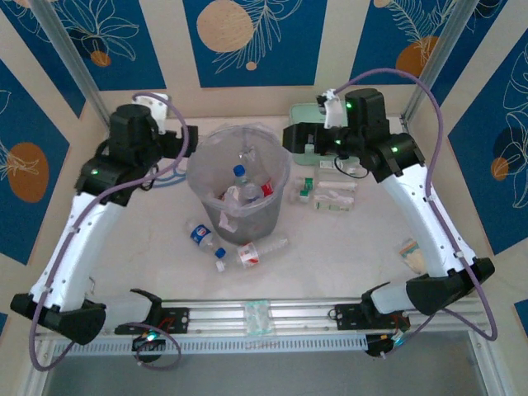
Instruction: Put the plastic bottles in the bin
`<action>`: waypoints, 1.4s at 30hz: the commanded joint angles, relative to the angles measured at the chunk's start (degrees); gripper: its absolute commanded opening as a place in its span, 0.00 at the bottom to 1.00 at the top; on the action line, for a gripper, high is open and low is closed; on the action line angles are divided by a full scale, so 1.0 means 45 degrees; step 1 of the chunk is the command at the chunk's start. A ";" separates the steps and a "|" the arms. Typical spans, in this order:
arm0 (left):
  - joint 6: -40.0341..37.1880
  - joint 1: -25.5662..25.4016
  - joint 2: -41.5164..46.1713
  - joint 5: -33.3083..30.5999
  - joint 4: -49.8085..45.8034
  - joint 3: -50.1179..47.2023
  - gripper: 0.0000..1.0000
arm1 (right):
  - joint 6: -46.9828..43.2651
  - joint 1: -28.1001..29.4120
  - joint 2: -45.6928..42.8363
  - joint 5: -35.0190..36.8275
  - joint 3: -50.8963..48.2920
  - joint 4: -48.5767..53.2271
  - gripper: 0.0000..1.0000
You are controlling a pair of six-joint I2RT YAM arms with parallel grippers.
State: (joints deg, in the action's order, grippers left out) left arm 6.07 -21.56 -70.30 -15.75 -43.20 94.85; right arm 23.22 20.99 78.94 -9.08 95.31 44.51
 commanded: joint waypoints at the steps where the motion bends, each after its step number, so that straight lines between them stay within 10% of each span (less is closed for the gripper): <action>1: 0.1128 0.0268 0.0501 -0.0987 -0.3660 0.0979 1.00 | 0.0482 -0.1116 -0.0123 -0.1555 -0.1152 0.0026 0.98; 7: 0.4538 0.1399 0.2359 0.1134 -0.5061 -0.2224 0.97 | 0.1098 -0.3319 -0.0280 -0.4657 -0.2931 -0.0912 0.98; 14: 0.8905 0.1578 0.5564 0.4443 -0.2017 -0.9484 0.92 | 0.2258 -0.3617 -0.0203 -0.9589 -0.4860 -0.3844 0.95; 22: 1.2083 0.1215 0.6499 0.6360 0.2376 -1.4357 0.70 | 0.1526 -0.2505 0.0398 -0.8511 -0.4854 -0.2785 0.93; 42: 1.2766 0.0964 0.3296 0.6033 0.8855 -1.7177 0.69 | 0.1263 -0.0761 0.1554 -0.6022 -0.3897 -0.0470 0.92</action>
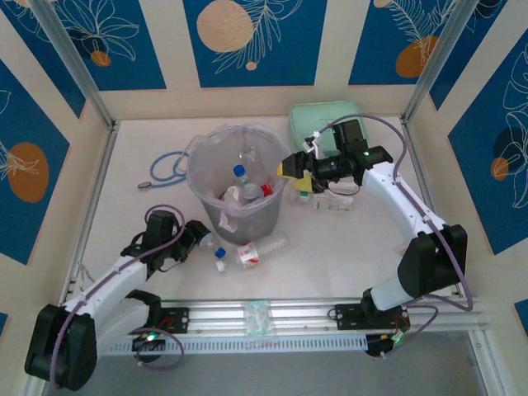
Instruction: Put the plastic bottles in the bin
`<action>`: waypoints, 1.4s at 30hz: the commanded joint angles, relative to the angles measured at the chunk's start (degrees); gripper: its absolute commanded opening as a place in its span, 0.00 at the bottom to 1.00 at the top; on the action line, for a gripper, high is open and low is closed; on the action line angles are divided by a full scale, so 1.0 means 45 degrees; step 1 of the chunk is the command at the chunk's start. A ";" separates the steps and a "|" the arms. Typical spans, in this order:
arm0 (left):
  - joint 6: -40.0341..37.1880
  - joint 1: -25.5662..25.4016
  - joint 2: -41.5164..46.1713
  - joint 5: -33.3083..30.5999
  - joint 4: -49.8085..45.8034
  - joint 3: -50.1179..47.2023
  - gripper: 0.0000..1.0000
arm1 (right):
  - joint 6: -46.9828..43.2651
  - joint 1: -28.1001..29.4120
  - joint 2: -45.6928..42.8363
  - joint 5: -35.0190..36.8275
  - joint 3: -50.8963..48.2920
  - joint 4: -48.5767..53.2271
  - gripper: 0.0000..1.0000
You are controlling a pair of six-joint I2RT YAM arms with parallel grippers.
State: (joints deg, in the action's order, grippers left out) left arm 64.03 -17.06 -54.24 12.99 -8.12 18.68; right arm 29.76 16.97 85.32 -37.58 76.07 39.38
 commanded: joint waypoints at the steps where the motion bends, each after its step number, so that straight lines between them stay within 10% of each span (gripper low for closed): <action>1: -0.0095 -0.0018 -0.0409 -0.0420 0.1282 -0.0328 0.68 | -0.0170 0.0155 0.0170 0.0369 0.0414 0.0699 0.92; 13: -0.2137 0.0224 0.0593 -0.1345 -0.1750 0.1497 0.52 | 0.0050 0.0402 0.0035 0.1103 0.0517 0.0682 0.91; 22: -0.6850 0.0401 0.2364 -0.6160 -0.9518 0.8180 0.46 | 0.0653 0.0025 -0.0693 0.1720 0.0478 0.0174 0.91; 25: -0.8519 0.0412 0.1517 -0.7066 -1.0783 1.1283 0.29 | 0.0784 -0.0154 -0.0941 0.1860 0.0376 0.0118 0.91; 33: -1.0501 -0.0273 -0.2357 -0.3220 -1.1147 1.6645 0.00 | 0.1370 -0.0079 -0.1739 0.2381 -0.0521 -0.0219 0.91; 42: -1.1683 -0.2160 -0.5746 -0.2835 -1.1309 1.9422 0.00 | 0.1549 0.0123 -0.1947 0.2395 -0.0574 -0.0340 0.91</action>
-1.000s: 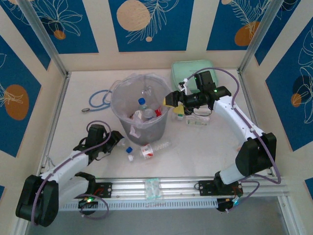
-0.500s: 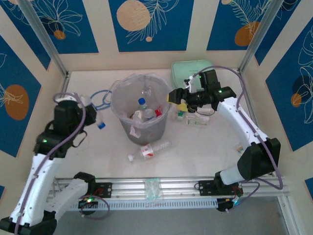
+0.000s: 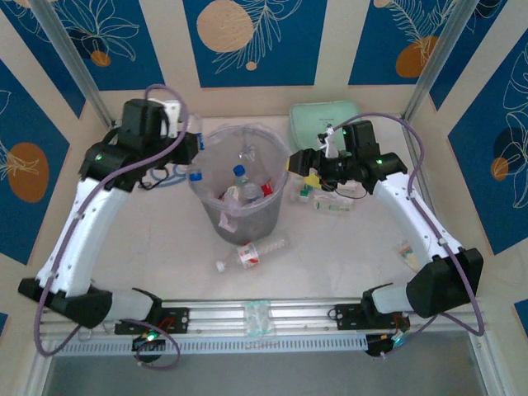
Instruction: Put the plastic bottles in the bin
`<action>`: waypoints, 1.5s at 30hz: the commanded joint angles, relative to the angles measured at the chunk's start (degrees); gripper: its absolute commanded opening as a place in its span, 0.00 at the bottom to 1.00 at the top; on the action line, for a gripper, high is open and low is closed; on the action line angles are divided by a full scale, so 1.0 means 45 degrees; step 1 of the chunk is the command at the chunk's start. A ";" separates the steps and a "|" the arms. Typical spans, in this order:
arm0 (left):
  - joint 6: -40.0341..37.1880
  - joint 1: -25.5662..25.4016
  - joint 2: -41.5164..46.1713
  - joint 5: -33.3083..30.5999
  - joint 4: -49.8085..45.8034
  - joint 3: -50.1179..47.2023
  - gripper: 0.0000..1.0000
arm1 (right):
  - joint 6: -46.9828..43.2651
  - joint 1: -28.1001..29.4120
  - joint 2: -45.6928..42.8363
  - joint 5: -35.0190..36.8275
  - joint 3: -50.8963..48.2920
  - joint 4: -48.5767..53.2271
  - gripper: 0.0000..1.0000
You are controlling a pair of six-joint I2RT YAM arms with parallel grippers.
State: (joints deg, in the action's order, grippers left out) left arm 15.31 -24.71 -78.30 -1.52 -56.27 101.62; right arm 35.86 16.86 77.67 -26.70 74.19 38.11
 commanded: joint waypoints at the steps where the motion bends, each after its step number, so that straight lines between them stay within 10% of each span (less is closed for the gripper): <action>1: -0.0982 -0.0624 -0.0675 0.0314 -0.0800 0.1254 0.00 | 0.0200 0.0194 -0.0227 -0.0051 -0.0169 -0.0090 0.91; 20: -0.1891 -0.1984 -0.3302 -0.1990 -0.1037 -0.0660 0.00 | 0.0162 0.0432 -0.0152 0.0122 -0.0281 -0.0150 0.91; 38: -0.0962 -0.2043 -0.3577 -0.0972 0.0862 -0.2543 0.73 | 0.0118 0.0301 -0.0348 0.0481 -0.0286 -0.0110 0.91; 45: -0.1166 -0.2414 -0.3517 -0.2218 0.0324 -0.1498 0.66 | -0.0052 -0.0280 -0.0789 0.0442 -0.0460 0.0116 0.91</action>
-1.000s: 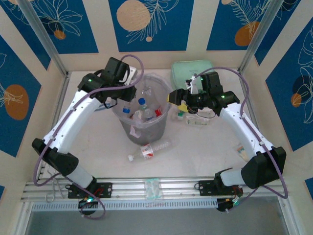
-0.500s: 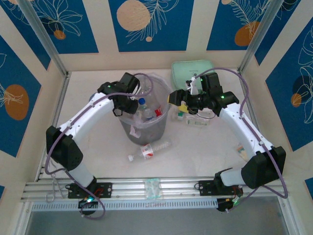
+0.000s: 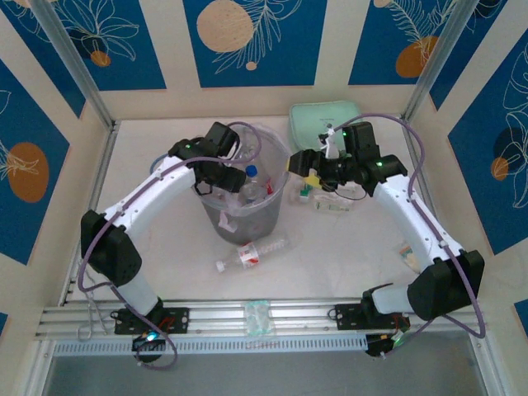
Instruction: Put the plastic bottles in the bin
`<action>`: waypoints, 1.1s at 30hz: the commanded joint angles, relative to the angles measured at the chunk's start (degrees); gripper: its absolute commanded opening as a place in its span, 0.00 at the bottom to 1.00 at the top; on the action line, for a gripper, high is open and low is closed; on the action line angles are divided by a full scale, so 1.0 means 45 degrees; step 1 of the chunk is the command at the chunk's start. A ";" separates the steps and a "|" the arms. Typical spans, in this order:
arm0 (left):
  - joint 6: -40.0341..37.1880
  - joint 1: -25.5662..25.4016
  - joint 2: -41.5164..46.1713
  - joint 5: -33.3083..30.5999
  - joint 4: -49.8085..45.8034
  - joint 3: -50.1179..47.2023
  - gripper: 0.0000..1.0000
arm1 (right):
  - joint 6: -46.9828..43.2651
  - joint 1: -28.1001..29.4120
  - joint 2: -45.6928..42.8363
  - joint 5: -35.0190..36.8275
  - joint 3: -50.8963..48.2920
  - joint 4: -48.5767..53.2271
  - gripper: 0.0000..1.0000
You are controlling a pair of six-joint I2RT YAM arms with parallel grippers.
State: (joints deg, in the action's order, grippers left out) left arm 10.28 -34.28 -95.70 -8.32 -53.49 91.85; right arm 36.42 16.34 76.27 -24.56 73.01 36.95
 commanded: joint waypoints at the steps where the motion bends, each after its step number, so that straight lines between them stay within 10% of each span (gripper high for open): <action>1: -0.0048 -0.0309 0.0350 -0.0828 -0.0238 0.0665 0.63 | -0.0184 -0.0227 -0.0525 -0.0063 -0.0262 0.0382 0.91; 11: 0.0823 -0.0349 -0.0048 -0.0150 0.1137 -0.1108 0.29 | -0.0214 -0.0537 -0.1154 0.0053 -0.0920 0.0637 0.91; 22: 0.1376 -0.0378 0.0485 -0.0043 0.2389 -0.2072 0.25 | 0.0334 -0.3105 -0.3323 0.1276 -0.2780 0.1795 0.92; 33: -0.0155 -0.0370 0.1587 -0.0095 0.0959 0.1107 0.88 | 0.4788 -0.4814 -0.3317 0.3835 -0.5121 0.0712 0.99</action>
State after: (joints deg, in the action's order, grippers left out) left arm 12.01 -35.88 -91.42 -9.06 -46.39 93.14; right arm 48.10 -3.92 61.32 -11.88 51.81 41.56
